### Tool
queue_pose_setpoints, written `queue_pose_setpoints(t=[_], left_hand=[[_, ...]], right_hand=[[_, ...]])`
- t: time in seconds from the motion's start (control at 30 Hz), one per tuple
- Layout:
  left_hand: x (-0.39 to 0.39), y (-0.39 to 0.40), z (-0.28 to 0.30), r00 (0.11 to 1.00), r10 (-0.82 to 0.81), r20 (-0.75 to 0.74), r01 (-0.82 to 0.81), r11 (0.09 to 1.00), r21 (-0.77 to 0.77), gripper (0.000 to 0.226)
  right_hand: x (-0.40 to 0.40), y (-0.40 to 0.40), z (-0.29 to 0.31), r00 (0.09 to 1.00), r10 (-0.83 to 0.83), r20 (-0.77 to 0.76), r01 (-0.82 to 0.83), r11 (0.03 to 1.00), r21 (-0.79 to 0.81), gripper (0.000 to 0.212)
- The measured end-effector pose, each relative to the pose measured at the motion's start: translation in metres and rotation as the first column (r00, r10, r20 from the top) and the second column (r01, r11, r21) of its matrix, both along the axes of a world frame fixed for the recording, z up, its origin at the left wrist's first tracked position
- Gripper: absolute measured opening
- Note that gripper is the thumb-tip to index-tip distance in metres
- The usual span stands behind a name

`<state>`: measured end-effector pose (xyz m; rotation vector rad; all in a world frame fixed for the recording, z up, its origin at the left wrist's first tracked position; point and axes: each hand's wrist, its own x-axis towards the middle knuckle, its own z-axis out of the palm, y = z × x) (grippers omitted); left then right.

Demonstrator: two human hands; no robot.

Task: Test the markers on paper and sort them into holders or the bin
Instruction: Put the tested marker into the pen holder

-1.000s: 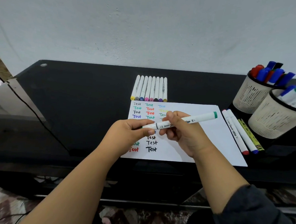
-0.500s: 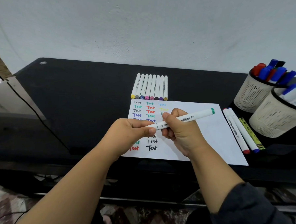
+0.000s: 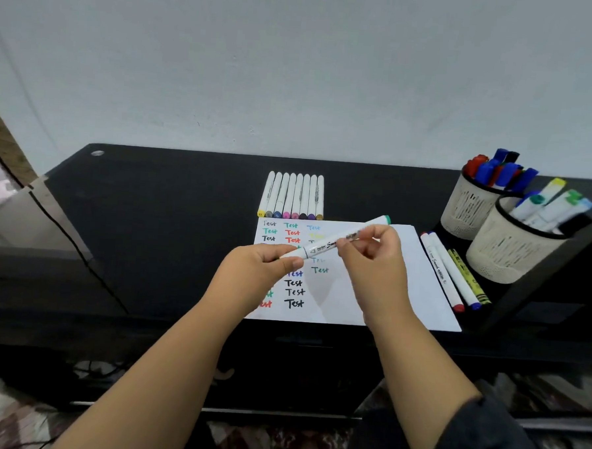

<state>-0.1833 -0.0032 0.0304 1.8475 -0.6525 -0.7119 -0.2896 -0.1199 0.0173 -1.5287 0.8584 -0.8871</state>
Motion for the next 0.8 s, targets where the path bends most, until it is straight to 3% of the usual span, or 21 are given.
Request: queue_pose_setpoints(t=[0.07, 0.13, 0.23, 0.33, 0.4, 0.5, 0.63, 0.8], left_hand=[[-0.004, 0.001, 0.008, 1.0, -0.014, 0.014, 0.014, 1.0, 0.006, 0.02], [-0.009, 0.0, 0.018, 0.999, -0.03, 0.026, 0.03, 1.0, 0.004, 0.028], [-0.018, -0.005, 0.031, 0.996, -0.064, 0.059, 0.066, 0.997, -0.033, 0.03], [-0.028, -0.012, 0.039, 0.987, -0.12, 0.111, 0.133, 0.985, -0.112, 0.03], [-0.034, -0.018, 0.042, 0.979, -0.16, 0.128, 0.179, 0.972, -0.15, 0.034], [-0.038, -0.033, 0.04, 0.958, -0.24, 0.157, 0.258, 0.96, -0.105, 0.043], [-0.043, -0.069, 0.026, 0.907, -0.33, 0.263, 0.31, 0.944, 0.115, 0.051], [-0.048, -0.116, -0.003, 0.809, -0.429, 0.402, 0.288, 0.885, 0.365, 0.058]], right_hand=[[-0.008, 0.002, 0.004, 0.97, 0.026, -0.242, -0.112, 0.931, -0.349, 0.028], [-0.014, 0.0, 0.006, 0.913, -0.046, -0.406, -0.22, 0.782, -0.583, 0.035], [-0.023, -0.006, 0.014, 0.887, -0.211, -0.411, -0.216, 0.598, -0.772, 0.023], [-0.034, -0.016, 0.026, 0.889, -0.307, -0.34, -0.156, 0.496, -0.854, 0.012], [-0.045, -0.027, 0.036, 0.868, -0.364, -0.338, -0.119, 0.507, -0.853, 0.011], [-0.066, -0.048, 0.052, 0.866, -0.37, -0.337, -0.025, 0.642, -0.767, 0.016], [-0.097, -0.074, 0.064, 0.9, -0.376, -0.222, 0.186, 0.79, -0.584, 0.019], [-0.128, -0.103, 0.064, 0.889, -0.42, -0.183, 0.277, 0.81, -0.517, 0.015]])
